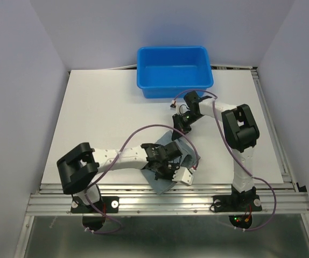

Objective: Fold and stack the skirts
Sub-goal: Fold the skirt

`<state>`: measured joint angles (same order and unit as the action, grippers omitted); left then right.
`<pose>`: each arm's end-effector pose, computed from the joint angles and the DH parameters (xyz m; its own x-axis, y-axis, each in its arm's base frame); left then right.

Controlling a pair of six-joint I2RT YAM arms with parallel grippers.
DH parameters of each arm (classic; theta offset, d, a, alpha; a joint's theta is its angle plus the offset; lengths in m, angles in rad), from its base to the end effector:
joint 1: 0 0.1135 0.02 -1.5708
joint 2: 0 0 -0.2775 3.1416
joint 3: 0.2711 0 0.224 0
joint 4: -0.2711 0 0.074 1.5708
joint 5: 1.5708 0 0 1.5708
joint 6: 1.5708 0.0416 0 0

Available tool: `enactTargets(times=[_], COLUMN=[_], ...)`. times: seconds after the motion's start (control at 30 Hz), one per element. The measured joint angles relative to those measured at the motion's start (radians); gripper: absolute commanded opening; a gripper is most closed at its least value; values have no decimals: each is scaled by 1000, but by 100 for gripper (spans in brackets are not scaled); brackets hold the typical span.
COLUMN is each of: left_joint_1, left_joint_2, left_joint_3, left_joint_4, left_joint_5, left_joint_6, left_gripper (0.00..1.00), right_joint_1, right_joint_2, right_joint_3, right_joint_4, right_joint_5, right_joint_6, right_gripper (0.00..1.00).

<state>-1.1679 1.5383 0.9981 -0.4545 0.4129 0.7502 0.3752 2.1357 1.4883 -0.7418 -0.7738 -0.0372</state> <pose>0.0976 -0.2715 0.2373 0.3924 0.6721 -0.6279 0.9033 -0.4104 0.1252 0.3574 0.1720 0.1635 -0.9004 -0.3832 -0.2060 -0.4133 0.6054 0.6802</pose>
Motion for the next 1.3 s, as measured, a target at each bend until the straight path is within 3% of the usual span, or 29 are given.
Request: enactTargets(times=[0.13, 0.17, 0.27, 0.3, 0.37, 0.5, 0.67, 0.87, 1.1, 1.3], left_joint_1=[-19, -19, -23, -22, -21, 13, 161, 439, 618, 741], left_joint_2=[108, 119, 114, 114, 108, 4, -203, -268, -101, 188], left_joint_3=[-31, -32, -35, -35, -35, -43, -23, 13, -14, 28], left_joint_4=[37, 43, 58, 61, 61, 29, -8, -54, -49, -62], left_joint_5=[-6, -3, -10, -10, -6, 20, 81, 195, 338, 365], left_joint_6=[21, 20, 14, 7, -7, -64, -116, -181, -259, -272], left_gripper=[0, 8, 27, 40, 49, 50, 46, 39, 38, 37], right_joint_1=[5, 5, 5, 5, 5, 3, -1, -1, -2, -2], right_joint_2=[0, 0, 0, 1, 1, 0, -31, -128, -230, -129], right_joint_3=[0, 0, 3, 11, 38, 110, 185, 184, -17, -185], right_joint_4=[-18, -23, -35, -50, -93, -173, -265, -332, -359, -395], right_joint_5=[6, 7, 9, 11, 23, 30, 54, 91, -98, -92], right_joint_6=[-6, -11, -34, -49, -80, -138, -200, -241, -282, -332], right_gripper=[1, 1, 26, 45, 64, 77, 76, 52, 40, 39])
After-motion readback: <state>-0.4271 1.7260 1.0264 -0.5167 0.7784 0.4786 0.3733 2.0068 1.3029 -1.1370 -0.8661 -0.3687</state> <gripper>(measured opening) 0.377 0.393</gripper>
